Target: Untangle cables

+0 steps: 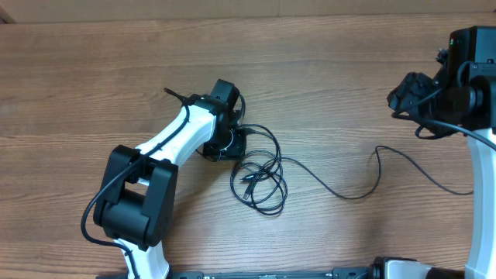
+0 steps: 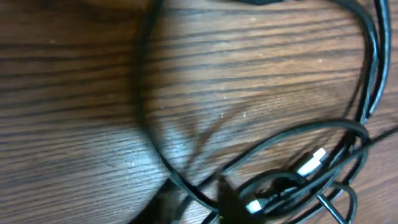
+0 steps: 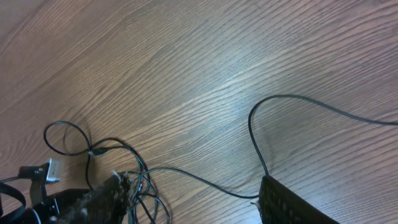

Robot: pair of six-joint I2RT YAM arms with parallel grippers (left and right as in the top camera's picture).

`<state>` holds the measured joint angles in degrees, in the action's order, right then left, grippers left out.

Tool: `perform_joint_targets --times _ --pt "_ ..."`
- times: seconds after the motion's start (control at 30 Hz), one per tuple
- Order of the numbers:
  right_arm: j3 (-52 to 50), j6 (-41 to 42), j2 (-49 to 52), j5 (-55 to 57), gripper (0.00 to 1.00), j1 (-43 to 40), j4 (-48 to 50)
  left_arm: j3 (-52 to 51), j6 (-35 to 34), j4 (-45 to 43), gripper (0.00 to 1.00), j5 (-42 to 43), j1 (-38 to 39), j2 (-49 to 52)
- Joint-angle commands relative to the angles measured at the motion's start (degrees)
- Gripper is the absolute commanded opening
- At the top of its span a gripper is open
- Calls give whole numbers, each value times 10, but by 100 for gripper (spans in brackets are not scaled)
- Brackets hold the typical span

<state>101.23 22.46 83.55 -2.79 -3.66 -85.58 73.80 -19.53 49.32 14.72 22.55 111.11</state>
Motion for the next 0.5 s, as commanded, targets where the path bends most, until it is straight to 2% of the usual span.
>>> perform_joint_targets --times 0.0,0.37,0.47 --pt "7 -3 3 -4 65 0 1 -5 -3 -2 4 -12 5 -9" --pt "7 -3 3 -4 64 0 -2 -1 -13 -4 4 -12 3 -9" --pt "7 -3 3 -4 64 0 -3 32 -13 24 4 -12 -2 -16"
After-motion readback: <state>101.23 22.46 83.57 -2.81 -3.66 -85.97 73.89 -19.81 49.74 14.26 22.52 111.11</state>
